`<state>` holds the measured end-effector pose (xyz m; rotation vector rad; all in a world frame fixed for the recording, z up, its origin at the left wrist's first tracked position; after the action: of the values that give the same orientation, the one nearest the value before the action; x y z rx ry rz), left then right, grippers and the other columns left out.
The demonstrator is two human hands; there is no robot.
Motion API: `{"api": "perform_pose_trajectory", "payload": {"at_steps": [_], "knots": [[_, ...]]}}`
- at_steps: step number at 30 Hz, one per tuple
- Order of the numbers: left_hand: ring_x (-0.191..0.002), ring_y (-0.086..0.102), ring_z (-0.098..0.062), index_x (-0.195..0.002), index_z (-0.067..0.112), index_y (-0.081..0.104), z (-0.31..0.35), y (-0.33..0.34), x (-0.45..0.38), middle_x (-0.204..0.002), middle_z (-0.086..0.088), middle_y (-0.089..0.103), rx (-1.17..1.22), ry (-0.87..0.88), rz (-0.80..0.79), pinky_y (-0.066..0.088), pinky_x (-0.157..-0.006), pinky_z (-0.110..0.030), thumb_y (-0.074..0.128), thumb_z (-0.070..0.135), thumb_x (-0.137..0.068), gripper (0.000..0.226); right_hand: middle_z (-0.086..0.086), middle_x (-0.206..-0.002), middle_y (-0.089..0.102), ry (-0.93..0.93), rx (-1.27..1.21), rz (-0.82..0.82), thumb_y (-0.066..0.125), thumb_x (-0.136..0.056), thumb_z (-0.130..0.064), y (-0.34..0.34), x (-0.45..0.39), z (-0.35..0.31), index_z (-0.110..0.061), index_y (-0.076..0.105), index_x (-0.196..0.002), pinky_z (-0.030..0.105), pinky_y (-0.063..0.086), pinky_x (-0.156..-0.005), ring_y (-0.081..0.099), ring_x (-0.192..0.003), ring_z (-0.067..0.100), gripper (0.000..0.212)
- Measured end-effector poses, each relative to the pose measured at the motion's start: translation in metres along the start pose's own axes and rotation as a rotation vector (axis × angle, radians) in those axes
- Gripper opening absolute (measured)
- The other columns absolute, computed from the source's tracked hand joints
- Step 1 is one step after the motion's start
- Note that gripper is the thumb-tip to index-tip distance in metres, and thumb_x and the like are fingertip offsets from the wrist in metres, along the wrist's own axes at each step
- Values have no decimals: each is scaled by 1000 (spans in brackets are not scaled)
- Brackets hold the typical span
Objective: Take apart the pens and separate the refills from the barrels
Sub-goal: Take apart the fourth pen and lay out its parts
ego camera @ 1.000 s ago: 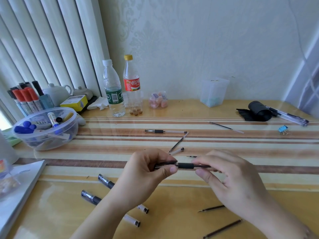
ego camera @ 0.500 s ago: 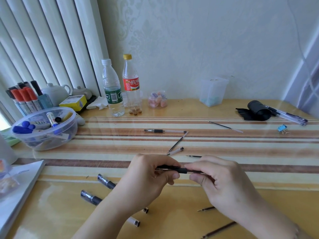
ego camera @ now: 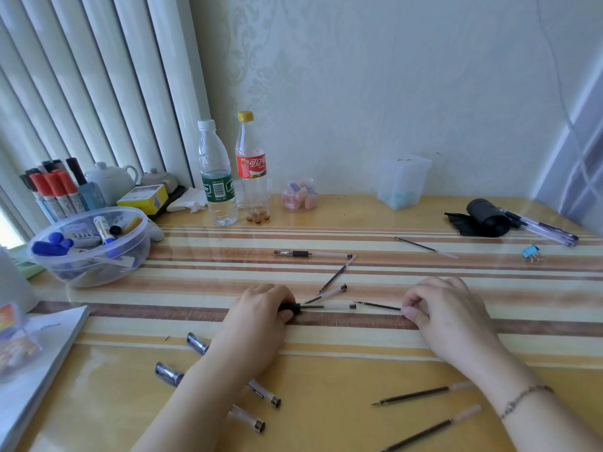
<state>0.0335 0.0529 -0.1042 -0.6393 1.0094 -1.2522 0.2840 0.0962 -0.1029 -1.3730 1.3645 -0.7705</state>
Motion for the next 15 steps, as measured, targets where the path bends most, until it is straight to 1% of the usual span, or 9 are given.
{"api": "perform_pose_trajectory", "payload": {"at_steps": [2, 4, 6, 8, 10, 12, 14, 15], "knots": [[-96, 54, -18, -100, 21, 65, 1, 0, 0, -99, 7, 64, -15, 20, -3, 46, -80, -31, 60, 13, -89, 14, -24, -100, 54, -28, 75, -14, 60, -90, -36, -4, 2, 1, -39, 58, -77, 31, 36, -82, 42, -103, 10, 13], [-96, 55, -16, -101, 22, 67, 1, -1, 0, -99, 8, 65, -10, 23, 3, 47, -81, -31, 62, 13, -87, 17, -28, -98, 52, -62, 36, -76, 63, -88, -38, -10, 9, 5, -38, 59, -73, 30, 35, -84, 41, -103, 7, 15], [-95, 57, -15, -102, 24, 69, 1, -4, 0, -99, 9, 67, -2, 14, 20, 48, -82, -30, 63, 15, -87, 18, -30, -96, 52, -79, 0, -166, 67, -84, -41, -14, 17, 11, -36, 61, -70, 30, 38, -85, 42, -102, 3, 16], [-95, 59, -15, -101, 25, 70, 1, -5, -1, -99, 8, 68, -10, 10, 20, 50, -82, -31, 63, 16, -88, 18, -30, -95, 54, -69, -20, -247, 69, -82, -43, -16, 21, 18, -37, 63, -73, 34, 43, -87, 44, -101, 1, 12], [-94, 60, -14, -101, 26, 70, -2, -7, 0, -98, 8, 69, -32, 7, -27, 52, -83, -31, 61, 15, -89, 18, -27, -96, 55, -76, -32, -329, 70, -80, -43, -13, 24, 18, -43, 64, -78, 35, 45, -87, 47, -100, -1, 7], [-91, 61, -7, -97, 29, 70, -10, -14, 3, -96, 13, 68, -34, 10, -98, 52, -83, -23, 63, 15, -89, 18, -26, -95, 57, -80, -59, -391, 72, -79, -42, -9, 26, 17, -42, 65, -79, 30, 44, -87, 48, -98, -5, 7], [-87, 60, 0, -91, 33, 70, -23, -25, 7, -92, 20, 66, -38, 1, -160, 47, -78, -12, 67, 14, -86, 19, -25, -95, 58, -78, -69, -429, 71, -79, -45, -9, 28, 18, -40, 66, -80, 26, 44, -86, 50, -96, -6, 7], [-86, 60, 1, -88, 35, 69, -28, -31, 9, -90, 21, 64, -46, -12, -177, 46, -77, -12, 68, 14, -85, 21, -25, -95, 58, -72, -74, -435, 70, -79, -47, -12, 29, 18, -40, 66, -80, 25, 45, -85, 52, -94, -5, 8]]}}
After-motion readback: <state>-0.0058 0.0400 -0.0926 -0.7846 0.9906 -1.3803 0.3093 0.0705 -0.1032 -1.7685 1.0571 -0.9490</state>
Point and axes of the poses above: each hand's wrist, its own x-axis away from the middle knuckle, its own y-axis out of the palm, z = x × y, the point moved 7 cm from there along -x, towards the middle knuckle
